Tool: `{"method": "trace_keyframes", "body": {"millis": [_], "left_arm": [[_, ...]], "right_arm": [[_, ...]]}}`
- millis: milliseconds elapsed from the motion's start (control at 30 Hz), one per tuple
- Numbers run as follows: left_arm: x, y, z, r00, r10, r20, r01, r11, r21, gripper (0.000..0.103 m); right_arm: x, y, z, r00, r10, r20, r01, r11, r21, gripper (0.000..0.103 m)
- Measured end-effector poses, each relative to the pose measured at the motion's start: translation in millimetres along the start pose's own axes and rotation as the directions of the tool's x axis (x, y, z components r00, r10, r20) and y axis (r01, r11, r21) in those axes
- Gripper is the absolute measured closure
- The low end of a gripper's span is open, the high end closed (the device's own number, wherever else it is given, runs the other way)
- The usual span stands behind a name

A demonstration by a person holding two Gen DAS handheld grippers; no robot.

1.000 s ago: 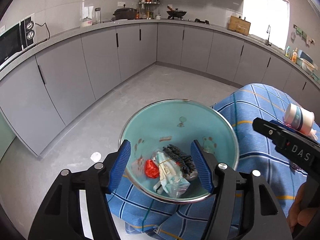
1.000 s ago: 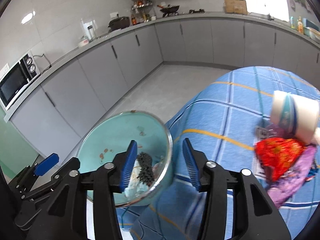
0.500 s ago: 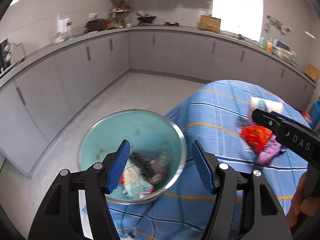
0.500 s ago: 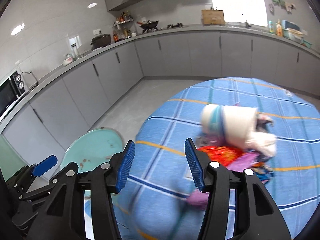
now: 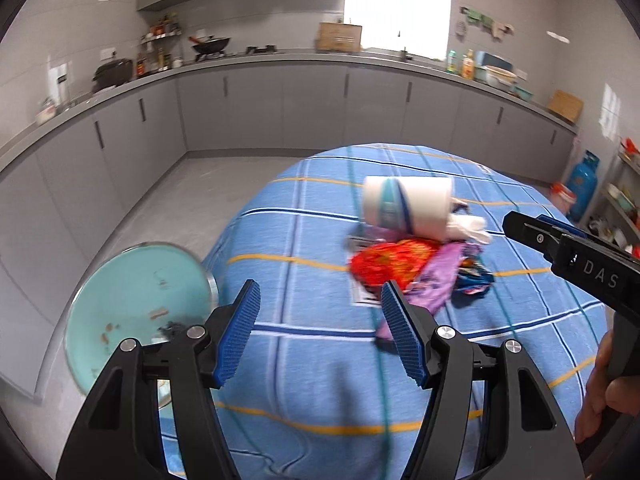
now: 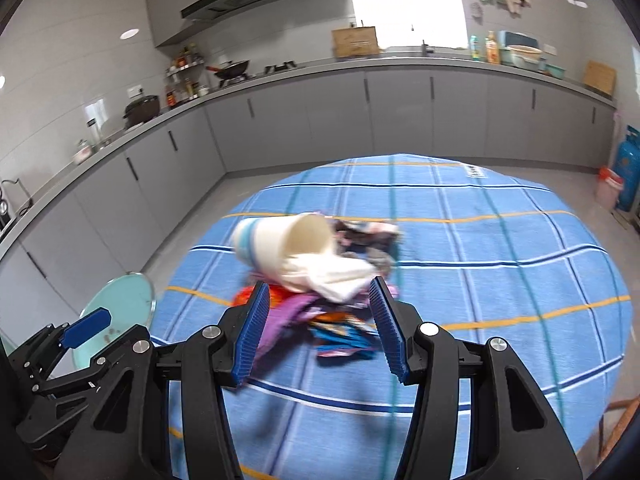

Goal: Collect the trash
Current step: 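Grasp the purple wrapper with the left tool while the right tool grasps the white mesh cloth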

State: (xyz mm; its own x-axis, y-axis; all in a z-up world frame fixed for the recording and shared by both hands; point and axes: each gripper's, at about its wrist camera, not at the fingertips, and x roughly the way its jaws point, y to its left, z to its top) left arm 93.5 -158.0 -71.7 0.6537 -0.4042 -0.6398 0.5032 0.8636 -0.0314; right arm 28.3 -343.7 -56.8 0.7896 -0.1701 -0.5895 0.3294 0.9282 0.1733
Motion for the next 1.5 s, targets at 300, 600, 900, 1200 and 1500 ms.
{"method": "trace_keyframes", "body": {"millis": [300, 600, 900, 1200, 1500], "left_arm": [[24, -47, -1, 0.997, -0.068, -0.035, 0.07, 0.995, 0.066, 0.041], [57, -71, -1, 0.994, -0.063, -0.089, 0.074, 0.99, 0.12, 0.041], [77, -69, -3, 0.992, -0.041, -0.123, 0.058, 0.988, 0.141, 0.063], [81, -65, -2, 0.992, -0.035, -0.12, 0.051, 0.99, 0.131, 0.071], [65, -62, 1, 0.994, -0.054, -0.091, 0.065, 0.989, 0.131, 0.088]], "right_arm": [[5, -47, -3, 1.0, 0.0, -0.017, 0.001, 0.997, 0.076, 0.051], [34, -54, 10, 0.991, 0.113, -0.07, -0.104, 0.988, 0.114, 0.051], [72, -49, 18, 0.967, 0.217, -0.135, -0.194, 0.967, 0.167, 0.051], [80, -41, 10, 0.965, 0.208, -0.157, -0.185, 0.971, 0.153, 0.079], [43, -43, 11, 0.983, 0.161, -0.083, -0.151, 0.982, 0.117, 0.093]]}}
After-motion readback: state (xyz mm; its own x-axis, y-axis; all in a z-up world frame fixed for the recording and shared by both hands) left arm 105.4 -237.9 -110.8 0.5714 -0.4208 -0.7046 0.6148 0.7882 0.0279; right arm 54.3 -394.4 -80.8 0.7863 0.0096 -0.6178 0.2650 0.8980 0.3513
